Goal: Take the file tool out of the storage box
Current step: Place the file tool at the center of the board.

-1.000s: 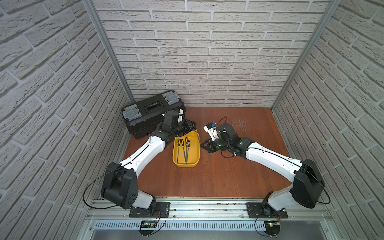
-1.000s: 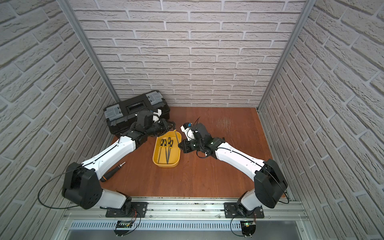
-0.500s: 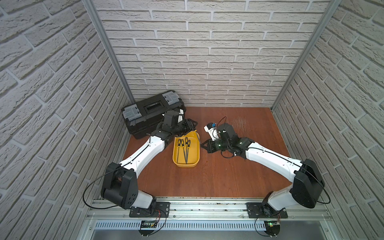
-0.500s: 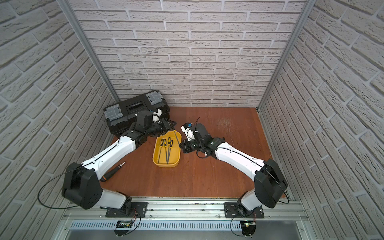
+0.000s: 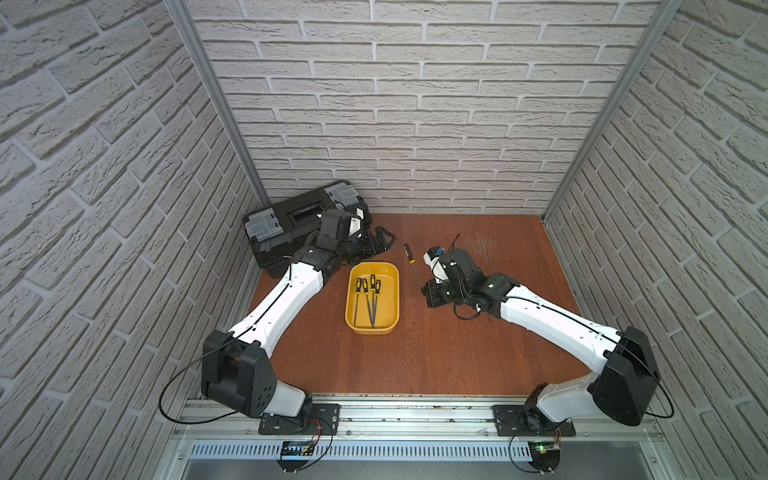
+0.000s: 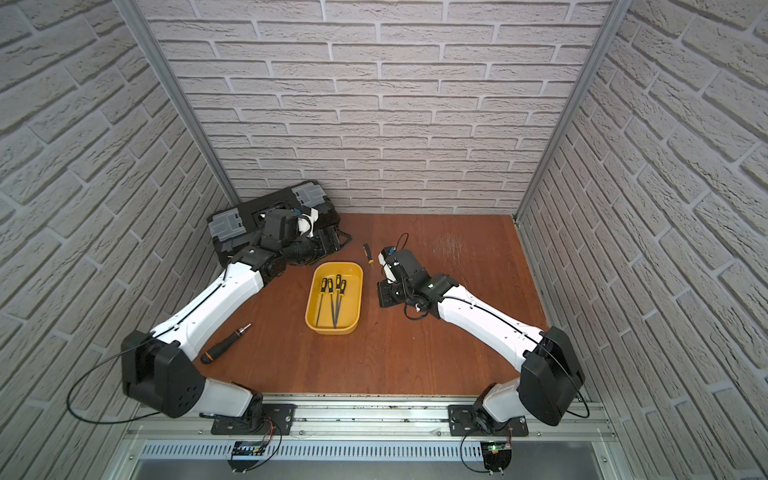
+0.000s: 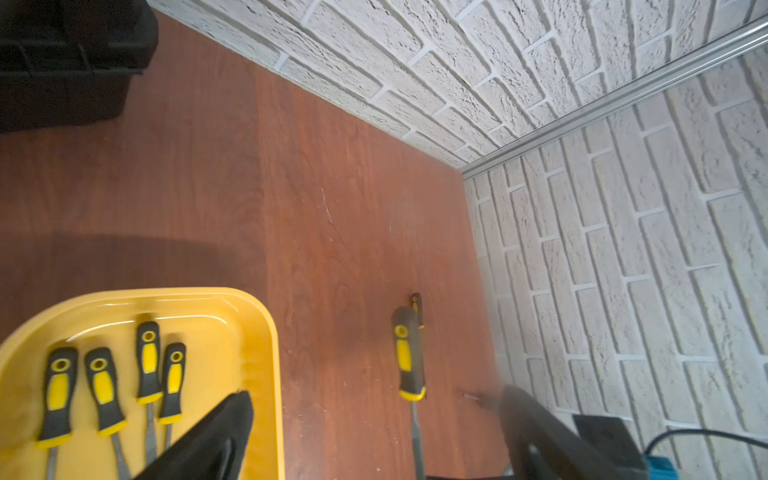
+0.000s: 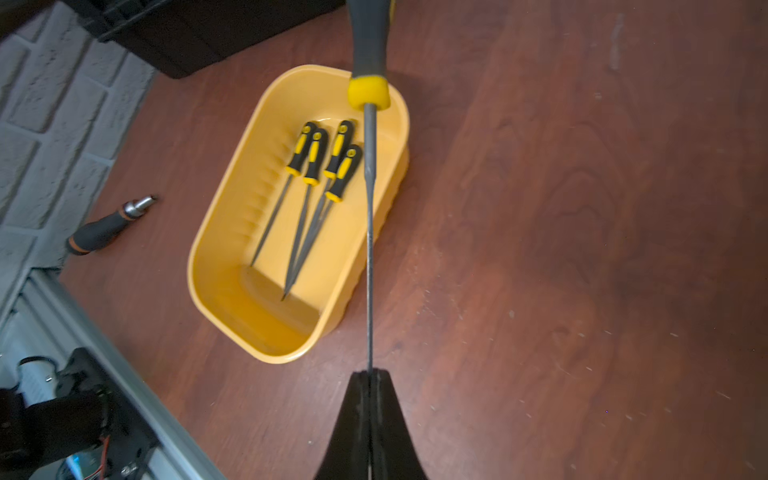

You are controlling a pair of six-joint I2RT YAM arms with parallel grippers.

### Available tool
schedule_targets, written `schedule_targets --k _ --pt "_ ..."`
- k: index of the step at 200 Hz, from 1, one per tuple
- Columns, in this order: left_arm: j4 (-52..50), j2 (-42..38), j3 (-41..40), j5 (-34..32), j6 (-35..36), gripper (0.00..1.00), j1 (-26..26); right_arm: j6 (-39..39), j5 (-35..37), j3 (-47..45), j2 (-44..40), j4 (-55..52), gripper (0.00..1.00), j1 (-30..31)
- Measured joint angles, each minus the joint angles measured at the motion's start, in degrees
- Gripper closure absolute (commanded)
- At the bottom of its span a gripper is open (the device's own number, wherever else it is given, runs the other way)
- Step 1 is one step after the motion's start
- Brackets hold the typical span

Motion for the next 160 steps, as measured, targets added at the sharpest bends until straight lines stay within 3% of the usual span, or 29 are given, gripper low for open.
schedule_targets --k 40,93,137,160 --pt "-8.7 1.2 3.2 -3.5 6.1 0.1 0.1 0.3 8.8 -3.1 -4.5 -5.0 0.97 -1.4" --pt "-15.8 12.0 5.0 -8.5 10.1 0.17 -1.6 0.1 11.9 -10.1 -10.3 -9.4 0.97 -7.4" --pt "-18.0 16.3 6.8 -11.5 12.2 0.18 -3.9 -0.3 11.8 -13.5 -12.8 -10.6 0.97 -12.3" --pt "-18.1 16.3 6.8 -11.7 12.6 0.09 -4.3 -1.2 11.3 -15.1 -12.3 -10.7 0.97 -14.2"
